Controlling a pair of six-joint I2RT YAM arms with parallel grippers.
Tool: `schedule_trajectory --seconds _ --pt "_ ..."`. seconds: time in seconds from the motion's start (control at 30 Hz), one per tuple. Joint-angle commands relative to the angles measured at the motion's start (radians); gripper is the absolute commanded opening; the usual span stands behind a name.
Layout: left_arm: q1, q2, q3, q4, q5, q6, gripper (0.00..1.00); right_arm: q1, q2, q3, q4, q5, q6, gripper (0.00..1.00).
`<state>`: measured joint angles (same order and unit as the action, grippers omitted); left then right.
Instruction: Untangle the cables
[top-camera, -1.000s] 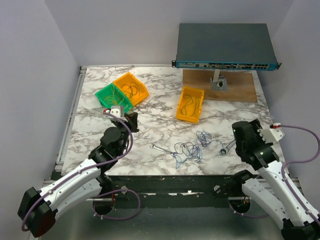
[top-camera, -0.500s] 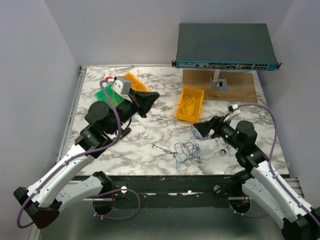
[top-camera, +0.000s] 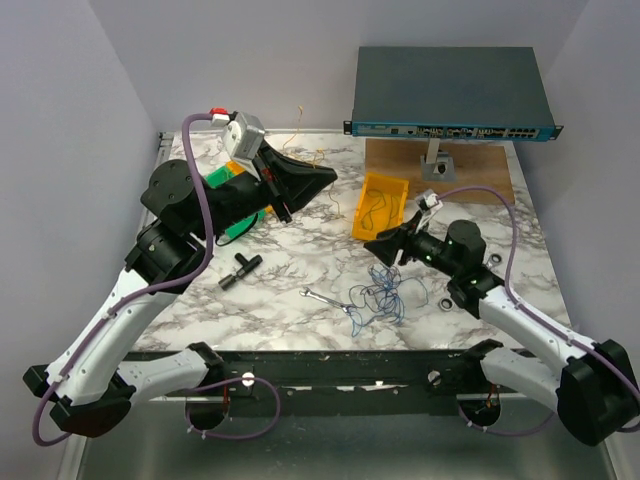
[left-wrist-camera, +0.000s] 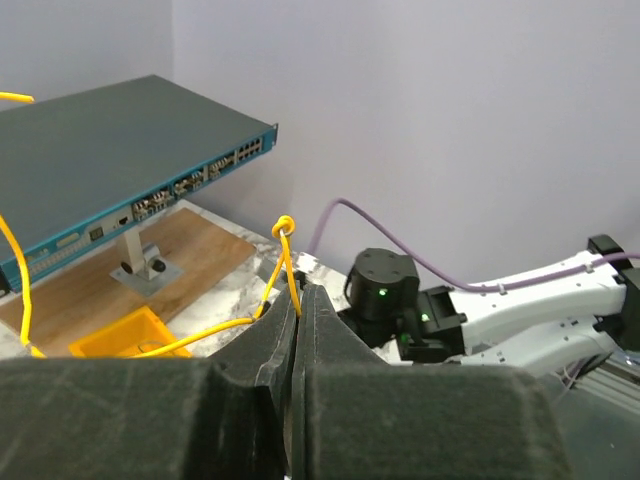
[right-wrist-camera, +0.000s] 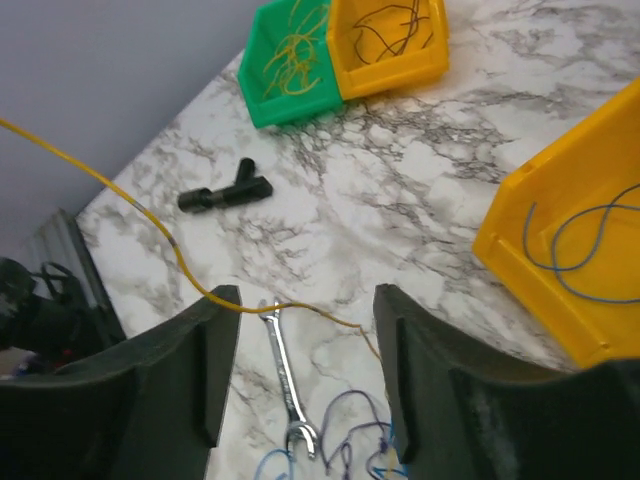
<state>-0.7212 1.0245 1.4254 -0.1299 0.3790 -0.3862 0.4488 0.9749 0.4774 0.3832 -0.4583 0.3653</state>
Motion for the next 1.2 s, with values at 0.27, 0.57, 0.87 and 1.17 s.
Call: schedule_trajectory --seconds 0.27,0.57,0.87,1.17 --pt "0.032 -0.03 -0.141 -0.149 -0.058 0.018 0.0 0.025 -0.118 0.097 -0.043 0.053 0.054 0.01" --pt "0.0 0.016 -0.559 0.321 0.16 0.013 0.0 0.025 -0.089 0.254 -0.168 -0.039 0.168 0.01" --pt "-0.028 0.068 -0.619 0.464 0.18 0.08 0.15 0.025 -0.076 0.295 -0.193 -0.103 0.23 0.01" --pt "-0.041 0.14 -0.599 0.491 0.16 0.114 0.22 0.025 -0.08 0.302 -0.169 -0.168 0.298 0.01"
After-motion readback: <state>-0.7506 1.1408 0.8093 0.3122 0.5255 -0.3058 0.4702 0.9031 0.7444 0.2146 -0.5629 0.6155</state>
